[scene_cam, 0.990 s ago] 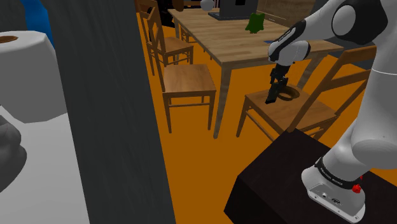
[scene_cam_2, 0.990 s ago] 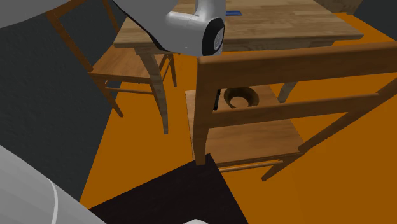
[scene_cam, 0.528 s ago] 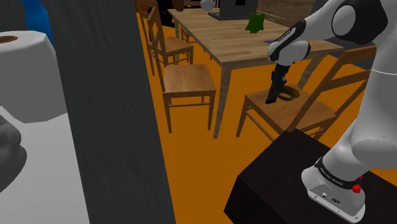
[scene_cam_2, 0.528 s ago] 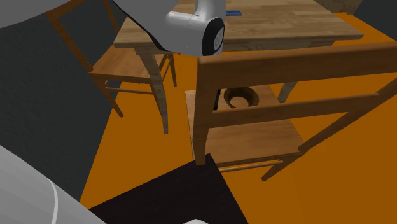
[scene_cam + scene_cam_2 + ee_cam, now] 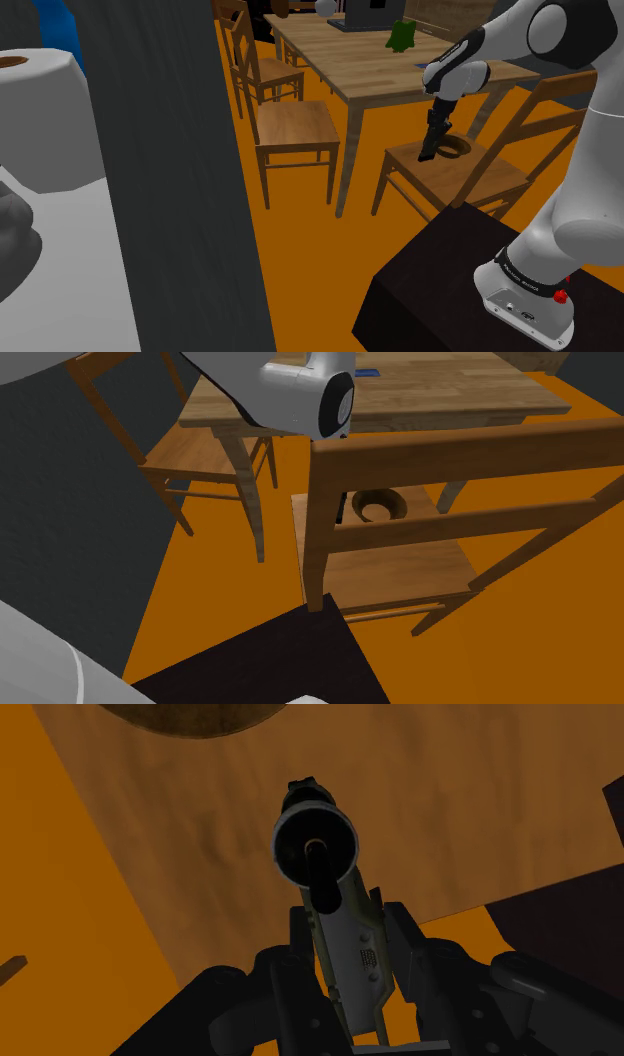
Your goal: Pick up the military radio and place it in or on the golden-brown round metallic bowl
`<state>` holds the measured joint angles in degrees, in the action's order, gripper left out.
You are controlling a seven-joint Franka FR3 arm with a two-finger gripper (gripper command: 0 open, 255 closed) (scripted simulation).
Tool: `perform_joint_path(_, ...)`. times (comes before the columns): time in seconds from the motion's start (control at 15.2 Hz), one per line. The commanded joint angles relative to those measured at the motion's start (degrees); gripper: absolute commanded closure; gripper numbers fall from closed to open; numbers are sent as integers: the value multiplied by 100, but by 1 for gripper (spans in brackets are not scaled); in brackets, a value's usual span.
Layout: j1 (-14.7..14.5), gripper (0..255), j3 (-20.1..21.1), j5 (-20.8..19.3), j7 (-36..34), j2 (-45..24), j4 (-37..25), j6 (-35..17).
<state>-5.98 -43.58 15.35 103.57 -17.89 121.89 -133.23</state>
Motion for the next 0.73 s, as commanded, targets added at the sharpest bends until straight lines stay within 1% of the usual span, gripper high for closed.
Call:
perform_joint_path(0.0,-45,255,-60,-107,-67,103,-41,116)
perform_joint_path(0.66,-269,255,-307,-672,-439,669,-281,747)
